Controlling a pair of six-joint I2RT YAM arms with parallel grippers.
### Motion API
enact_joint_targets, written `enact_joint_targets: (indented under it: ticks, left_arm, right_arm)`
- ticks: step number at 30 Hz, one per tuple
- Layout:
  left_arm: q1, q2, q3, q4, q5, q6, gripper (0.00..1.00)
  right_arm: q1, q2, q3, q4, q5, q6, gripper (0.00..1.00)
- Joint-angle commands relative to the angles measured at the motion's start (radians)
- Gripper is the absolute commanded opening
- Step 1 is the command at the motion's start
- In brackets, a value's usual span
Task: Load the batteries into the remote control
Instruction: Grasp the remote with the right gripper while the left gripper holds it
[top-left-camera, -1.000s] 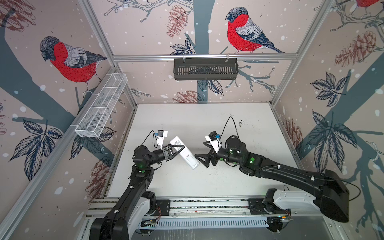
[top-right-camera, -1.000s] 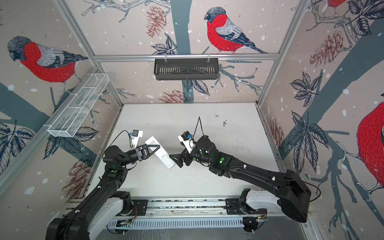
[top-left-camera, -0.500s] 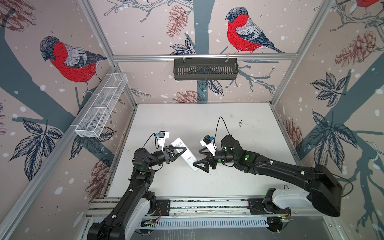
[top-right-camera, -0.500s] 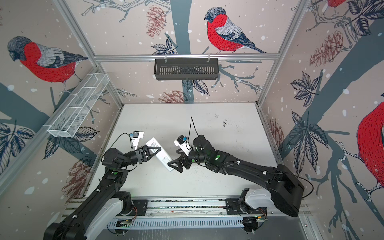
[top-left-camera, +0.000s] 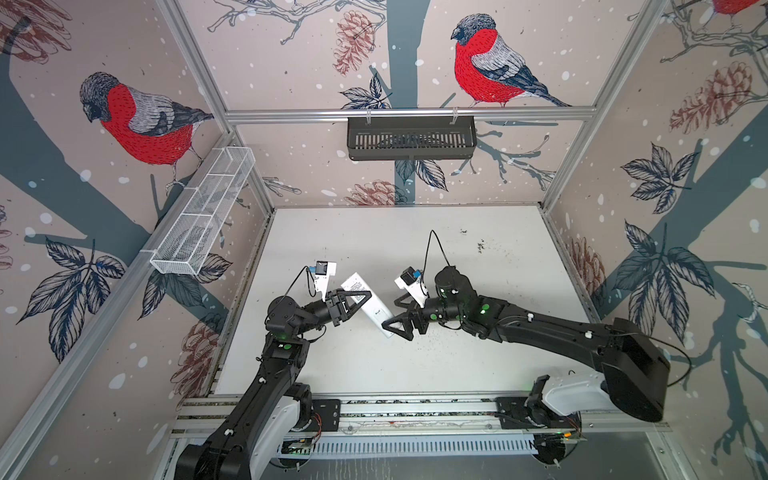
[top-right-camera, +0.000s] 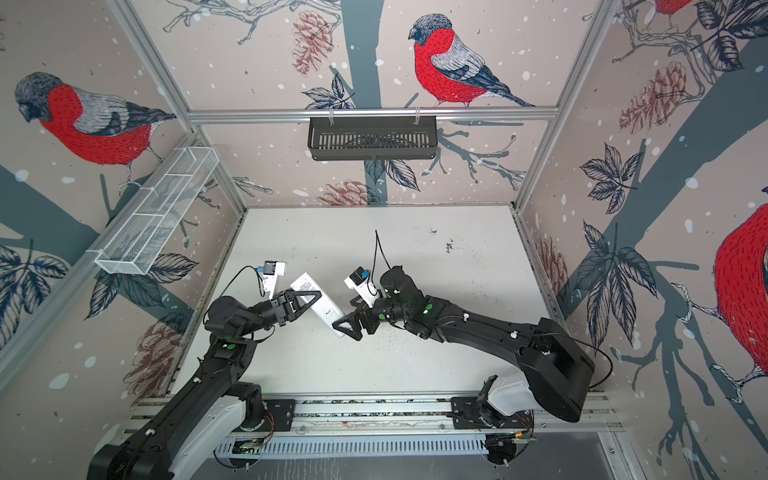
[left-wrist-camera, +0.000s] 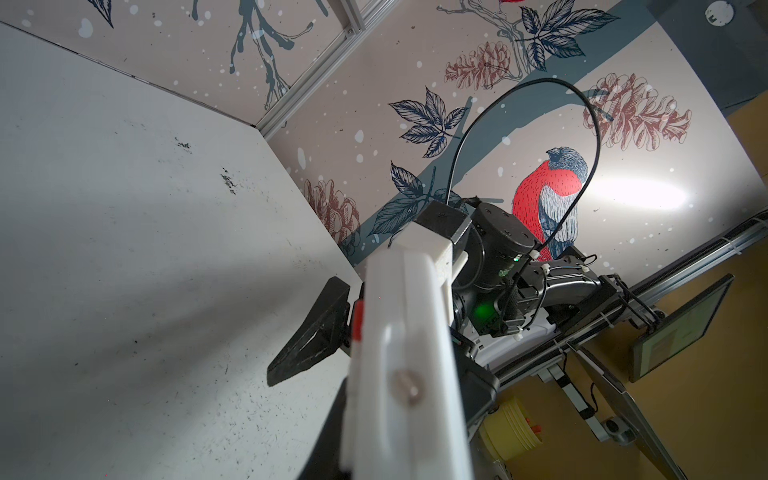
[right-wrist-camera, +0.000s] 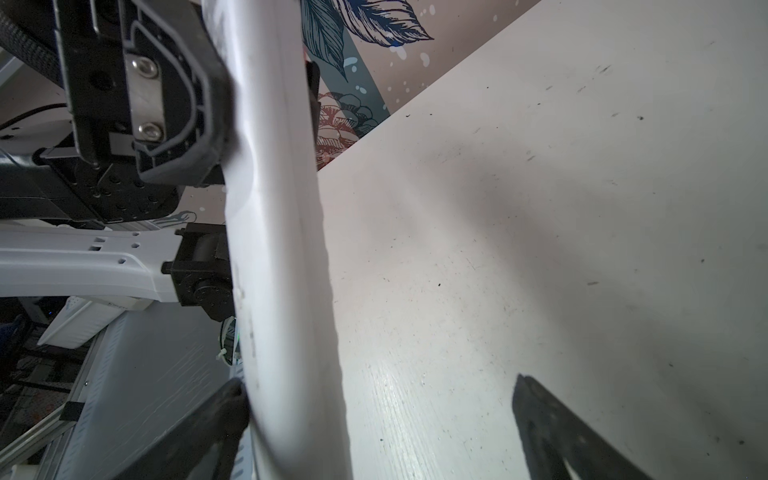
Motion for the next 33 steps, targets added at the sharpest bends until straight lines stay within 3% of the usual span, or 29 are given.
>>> enact_joint_targets:
  ticks: [1,9,14,25,33]
  left_arm:
    - [-0.013,-0.010,0.000,0.149,0.090,-0.074,0.00]
    - [-0.029,-0.017,-0.004,0.185,0.096,-0.092,0.00]
    - [-0.038,-0.020,-0.004,0.188,0.095,-0.090,0.00]
    - [-0.043,-0.020,-0.004,0.188,0.093,-0.089,0.00]
    - [-0.046,-0.023,-0.004,0.177,0.089,-0.081,0.00]
  right_arm:
    - [-0.034,0.024,0.015,0.020,0.017,-0.006,0.99]
    - [-0.091,0.112,0.076,0.038,-0.177,-0.021,1.00]
    - [-0.097,0.165,0.127,0.035,-0.260,-0.028,0.95]
    - [-0.096,0.235,0.193,0.078,-0.373,0.024,0.53]
    - [-0.098,0.268,0.211,0.186,-0.442,0.169,0.39]
